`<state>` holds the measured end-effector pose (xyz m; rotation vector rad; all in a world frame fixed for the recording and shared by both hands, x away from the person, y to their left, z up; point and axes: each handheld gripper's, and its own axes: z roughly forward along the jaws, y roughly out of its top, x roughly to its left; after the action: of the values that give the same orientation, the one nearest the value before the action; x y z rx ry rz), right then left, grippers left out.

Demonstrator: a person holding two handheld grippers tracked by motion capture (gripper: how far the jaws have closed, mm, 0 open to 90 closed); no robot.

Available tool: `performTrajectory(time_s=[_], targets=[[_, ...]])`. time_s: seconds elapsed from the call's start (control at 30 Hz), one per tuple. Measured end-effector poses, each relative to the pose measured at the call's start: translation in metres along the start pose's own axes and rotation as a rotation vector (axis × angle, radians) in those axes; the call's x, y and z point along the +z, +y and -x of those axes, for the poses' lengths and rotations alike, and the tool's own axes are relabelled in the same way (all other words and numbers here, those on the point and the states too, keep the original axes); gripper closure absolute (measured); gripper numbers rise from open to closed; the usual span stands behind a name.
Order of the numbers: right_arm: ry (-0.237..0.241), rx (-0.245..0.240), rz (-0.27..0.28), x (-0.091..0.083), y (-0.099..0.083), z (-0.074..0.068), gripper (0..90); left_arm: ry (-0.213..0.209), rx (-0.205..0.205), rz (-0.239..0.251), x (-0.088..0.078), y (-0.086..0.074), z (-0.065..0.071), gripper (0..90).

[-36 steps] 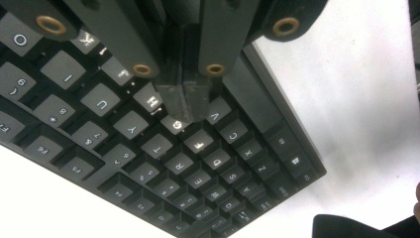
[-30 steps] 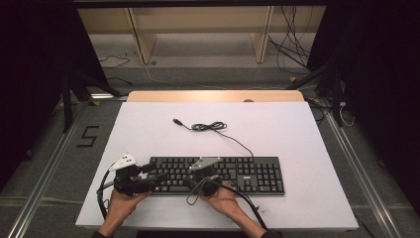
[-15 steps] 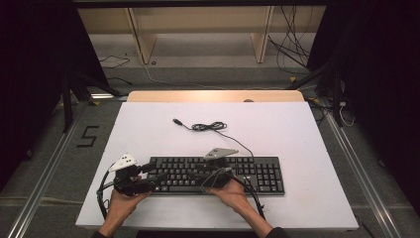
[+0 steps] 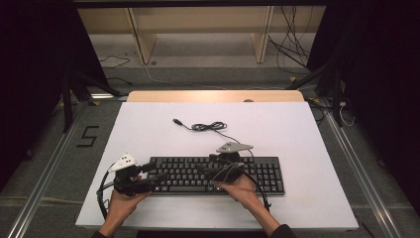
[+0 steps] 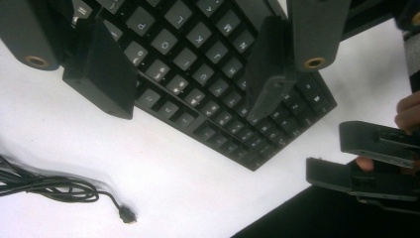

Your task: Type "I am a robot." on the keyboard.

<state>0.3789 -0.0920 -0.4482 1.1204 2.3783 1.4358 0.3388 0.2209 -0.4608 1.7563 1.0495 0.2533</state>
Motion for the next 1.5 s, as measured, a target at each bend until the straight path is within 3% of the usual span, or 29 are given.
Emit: performTrajectory(time_s=[0.17, 0.5, 0.7, 1.27, 1.5], targets=[[-0.024, -0.014, -0.017, 0.003, -0.001, 0.001, 40.3, -0.001, 0.0, 0.002, 0.0, 0.0, 0.0, 28.0], [-0.067, -0.009, -0.072, 0.008, -0.003, 0.006, 72.8, -0.004, 0.002, -0.001, 0.0, 0.0, 0.0, 28.0], [-0.074, -0.013, -0.106, 0.013, -0.007, 0.006, 84.5, -0.004, 0.002, 0.0, 0.0, 0.0, 0.0, 28.0], [-0.101, -0.032, -0.18, 0.028, -0.017, 0.006, 90.0, -0.003, 0.004, 0.0, 0.0, 0.0, 0.001, 28.1], [-0.109, -0.042, -0.174, 0.029, -0.018, 0.005, 90.0, -0.002, 0.0, 0.001, 0.001, 0.0, 0.001, 28.1]])
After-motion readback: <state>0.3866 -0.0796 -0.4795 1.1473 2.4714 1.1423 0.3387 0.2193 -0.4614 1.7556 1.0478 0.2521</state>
